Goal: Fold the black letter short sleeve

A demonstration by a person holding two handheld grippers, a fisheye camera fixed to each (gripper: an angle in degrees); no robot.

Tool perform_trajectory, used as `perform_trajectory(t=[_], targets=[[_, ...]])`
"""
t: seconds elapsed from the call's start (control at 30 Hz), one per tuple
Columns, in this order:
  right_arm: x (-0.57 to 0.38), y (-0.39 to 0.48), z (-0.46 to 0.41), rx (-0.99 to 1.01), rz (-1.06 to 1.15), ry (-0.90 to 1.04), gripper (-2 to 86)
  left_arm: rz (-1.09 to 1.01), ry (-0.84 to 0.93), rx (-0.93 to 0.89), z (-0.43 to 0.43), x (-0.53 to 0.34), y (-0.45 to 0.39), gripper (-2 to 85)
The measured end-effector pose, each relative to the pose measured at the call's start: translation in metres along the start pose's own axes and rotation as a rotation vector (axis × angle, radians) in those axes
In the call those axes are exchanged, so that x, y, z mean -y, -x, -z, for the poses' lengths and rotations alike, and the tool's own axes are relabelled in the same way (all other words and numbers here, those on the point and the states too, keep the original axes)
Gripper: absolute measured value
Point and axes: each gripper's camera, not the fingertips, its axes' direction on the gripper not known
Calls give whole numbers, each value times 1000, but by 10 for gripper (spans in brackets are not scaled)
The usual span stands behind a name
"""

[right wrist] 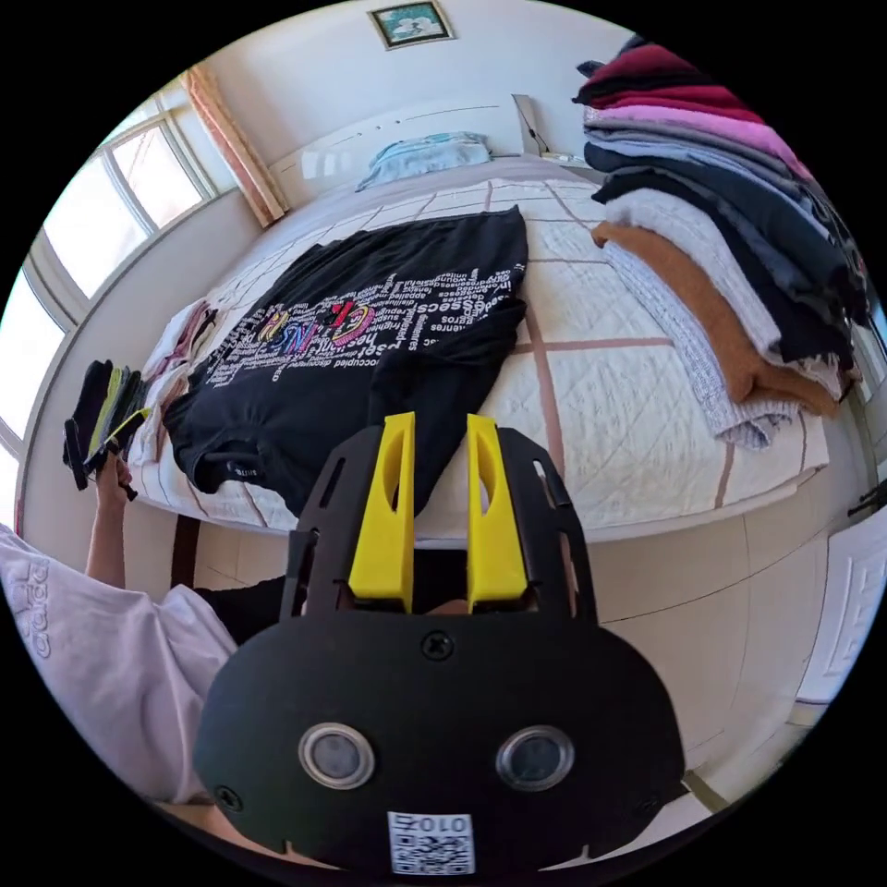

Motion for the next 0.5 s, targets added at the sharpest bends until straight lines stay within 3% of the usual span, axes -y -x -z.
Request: perform_trajectory(t=[0.17, 0.37, 0.5], targets=[[9, 36, -12, 10, -14, -145, 116, -266, -30, -335, -14, 26, -96, 33], [27, 77, -75, -324, 38, 13, 109, -500, 41, -455, -38, 11, -205, 31], [11, 43, -10, -256, -82, -103, 40, -563, 96, -417, -39, -3, -216, 30]])
